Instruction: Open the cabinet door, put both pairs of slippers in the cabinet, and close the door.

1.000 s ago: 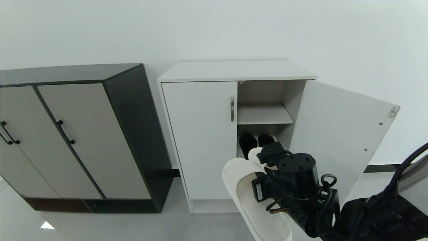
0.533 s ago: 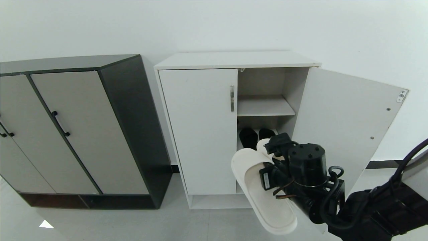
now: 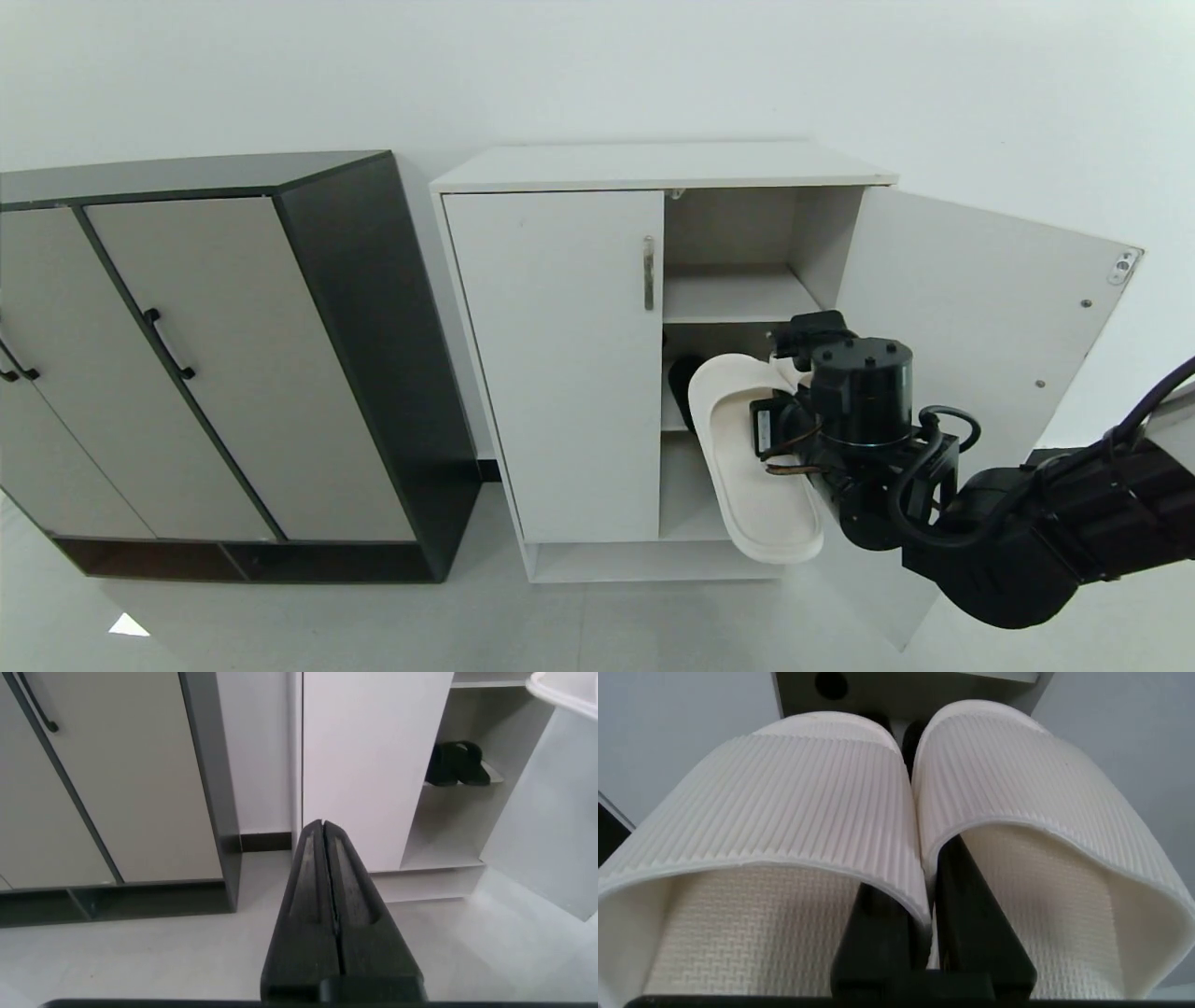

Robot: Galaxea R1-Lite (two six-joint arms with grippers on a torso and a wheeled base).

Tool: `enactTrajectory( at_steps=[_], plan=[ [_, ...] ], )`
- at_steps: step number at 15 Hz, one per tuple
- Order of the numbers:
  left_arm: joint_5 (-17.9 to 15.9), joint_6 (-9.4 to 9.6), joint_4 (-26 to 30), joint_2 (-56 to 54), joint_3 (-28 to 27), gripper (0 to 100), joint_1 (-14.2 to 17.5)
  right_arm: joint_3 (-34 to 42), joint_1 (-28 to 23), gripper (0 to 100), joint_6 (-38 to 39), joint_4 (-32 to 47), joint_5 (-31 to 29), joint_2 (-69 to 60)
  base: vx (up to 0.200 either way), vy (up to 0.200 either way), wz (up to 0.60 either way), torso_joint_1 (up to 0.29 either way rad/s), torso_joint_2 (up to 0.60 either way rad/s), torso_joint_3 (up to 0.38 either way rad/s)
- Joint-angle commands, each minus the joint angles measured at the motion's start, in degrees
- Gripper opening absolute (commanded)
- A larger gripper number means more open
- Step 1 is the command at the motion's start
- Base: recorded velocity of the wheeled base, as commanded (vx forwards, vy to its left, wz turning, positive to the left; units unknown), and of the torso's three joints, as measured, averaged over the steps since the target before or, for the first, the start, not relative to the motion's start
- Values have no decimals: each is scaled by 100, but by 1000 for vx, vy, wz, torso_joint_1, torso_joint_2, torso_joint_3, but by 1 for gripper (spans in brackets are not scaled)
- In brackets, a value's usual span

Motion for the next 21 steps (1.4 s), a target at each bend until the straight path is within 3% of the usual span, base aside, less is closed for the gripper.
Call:
enactTrajectory(
  at_steps=[1, 4, 12, 21],
  plan=[
    [-2, -1, -1, 4, 0, 0, 1, -35, 4, 0, 9, -5, -2, -12, 0, 0, 0, 0, 0, 0],
    [-2, -1, 8, 4, 0, 0, 1, -27, 100, 0, 9, -5, 6, 6, 0, 0, 0, 0, 0, 0],
    [-2, -1, -1, 4, 0, 0, 1, -44, 364, 0, 149, -23, 6, 137, 0, -200, 0, 1, 6, 3],
    [-2, -1, -1, 4, 0, 0, 1, -404, 821, 0, 510, 30, -38, 454, 0, 0, 0, 0, 0, 0]
  ],
)
